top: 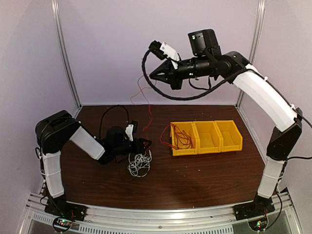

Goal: Untangle the cables

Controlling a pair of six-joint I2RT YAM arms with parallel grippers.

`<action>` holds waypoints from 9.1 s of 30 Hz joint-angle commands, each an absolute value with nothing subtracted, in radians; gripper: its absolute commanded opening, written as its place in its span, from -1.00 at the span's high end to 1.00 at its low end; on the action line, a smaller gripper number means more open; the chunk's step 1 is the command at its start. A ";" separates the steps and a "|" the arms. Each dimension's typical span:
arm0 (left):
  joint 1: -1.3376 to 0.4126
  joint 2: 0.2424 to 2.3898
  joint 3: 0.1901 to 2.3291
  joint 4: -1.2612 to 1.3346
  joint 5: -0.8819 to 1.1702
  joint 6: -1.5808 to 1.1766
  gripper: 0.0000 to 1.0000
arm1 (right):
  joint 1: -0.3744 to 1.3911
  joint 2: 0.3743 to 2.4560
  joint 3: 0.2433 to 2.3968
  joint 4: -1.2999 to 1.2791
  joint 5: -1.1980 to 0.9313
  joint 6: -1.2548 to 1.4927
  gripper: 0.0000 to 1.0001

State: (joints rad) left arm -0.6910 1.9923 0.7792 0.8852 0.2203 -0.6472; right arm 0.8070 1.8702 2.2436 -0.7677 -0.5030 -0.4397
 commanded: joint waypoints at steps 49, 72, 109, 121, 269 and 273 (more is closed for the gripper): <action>-0.687 1.594 0.836 0.671 0.155 -0.408 0.12 | 0.595 1.833 1.835 -0.587 -0.630 -0.387 1.00; -0.594 2.026 1.083 0.634 0.421 -0.886 0.16 | 0.642 1.689 1.867 -0.564 -0.621 -0.383 1.00; -0.654 1.785 1.521 0.486 0.624 -0.748 1.00 | 0.528 1.576 1.718 -0.441 -0.486 -0.332 1.00; -0.655 1.785 1.959 0.256 0.583 -0.649 1.00 | 0.515 1.561 1.811 -0.468 -0.634 -0.297 1.00; -0.677 1.735 0.782 0.754 0.101 -0.526 -0.22 | 0.322 1.837 1.411 -0.383 -0.877 -0.334 1.00; -0.673 1.738 0.781 0.750 0.099 -0.530 -0.22 | 0.358 1.893 1.434 -0.406 -0.798 -0.340 1.00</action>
